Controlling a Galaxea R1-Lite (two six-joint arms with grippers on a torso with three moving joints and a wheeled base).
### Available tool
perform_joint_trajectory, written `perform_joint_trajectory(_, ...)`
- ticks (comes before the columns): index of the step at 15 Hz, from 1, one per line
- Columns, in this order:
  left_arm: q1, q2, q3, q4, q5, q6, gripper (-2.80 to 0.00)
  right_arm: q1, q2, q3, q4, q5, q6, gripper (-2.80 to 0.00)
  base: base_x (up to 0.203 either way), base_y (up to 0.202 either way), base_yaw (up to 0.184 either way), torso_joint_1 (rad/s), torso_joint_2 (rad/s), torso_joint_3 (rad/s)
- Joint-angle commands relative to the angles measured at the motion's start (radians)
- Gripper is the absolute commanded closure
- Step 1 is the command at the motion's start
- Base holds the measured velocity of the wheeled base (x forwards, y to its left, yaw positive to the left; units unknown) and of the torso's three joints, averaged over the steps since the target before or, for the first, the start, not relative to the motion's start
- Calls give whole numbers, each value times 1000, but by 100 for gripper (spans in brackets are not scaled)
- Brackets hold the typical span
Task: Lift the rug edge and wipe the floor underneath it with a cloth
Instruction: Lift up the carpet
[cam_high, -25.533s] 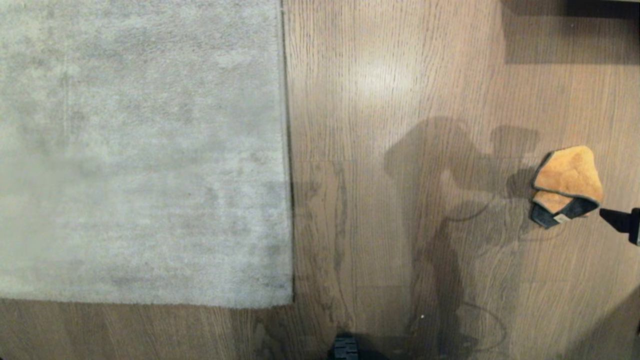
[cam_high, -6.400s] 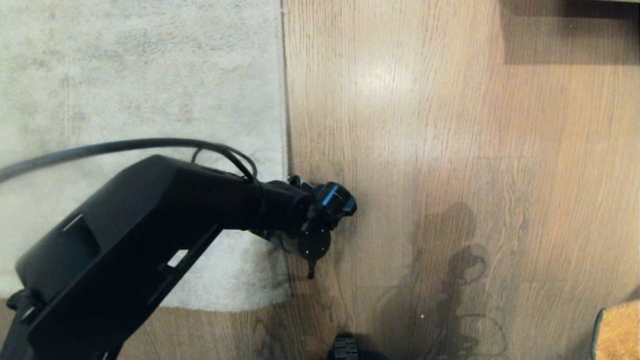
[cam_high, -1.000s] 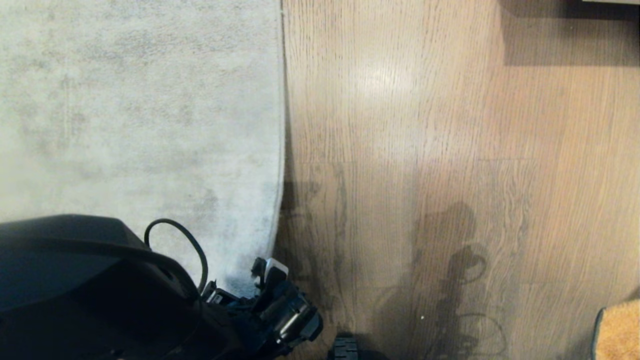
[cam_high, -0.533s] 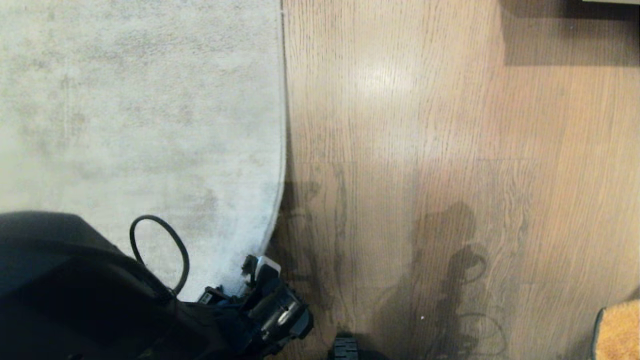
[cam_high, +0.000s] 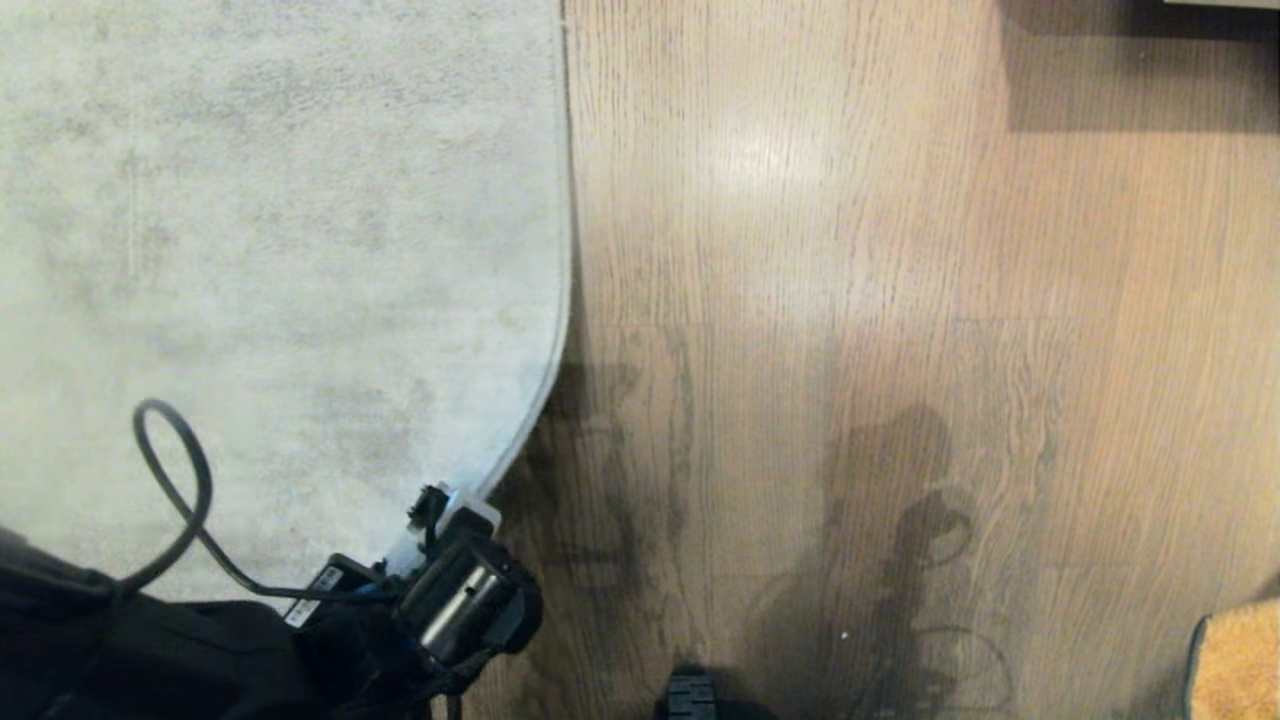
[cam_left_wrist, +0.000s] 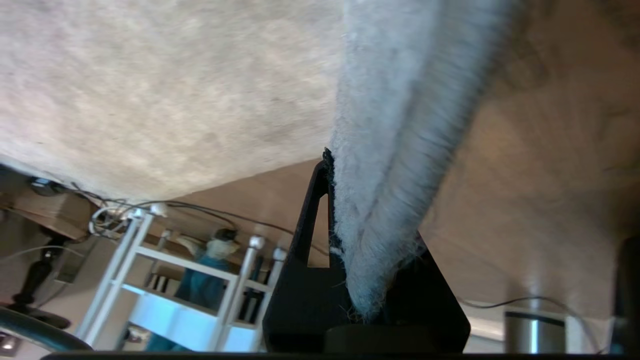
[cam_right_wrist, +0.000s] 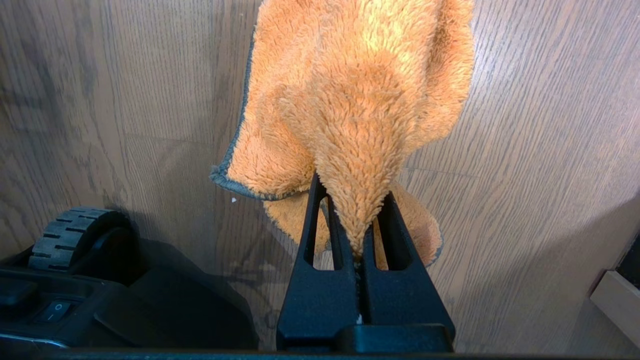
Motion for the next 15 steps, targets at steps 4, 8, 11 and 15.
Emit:
perform_joint_trajectory(4, 167, -228, 51, 6, -64, 230, 0, 0, 1, 0, 0, 1, -1, 0, 0, 0, 0, 0, 0, 0)
perform_joint_trajectory(8, 272, -318, 53, -4, -209, 380, 0, 0, 1, 0, 0, 1, -1, 0, 0, 0, 0, 0, 0, 0)
perform_joint_trajectory(11, 311, -325, 50, -94, -286, 462, 0, 0, 1, 0, 0, 1, -1, 0, 0, 0, 0, 0, 0, 0)
perform_joint_trajectory(15, 400, -307, 52, -280, -442, 654, 0, 0, 1, 0, 0, 1, -1, 0, 0, 0, 0, 0, 0, 0)
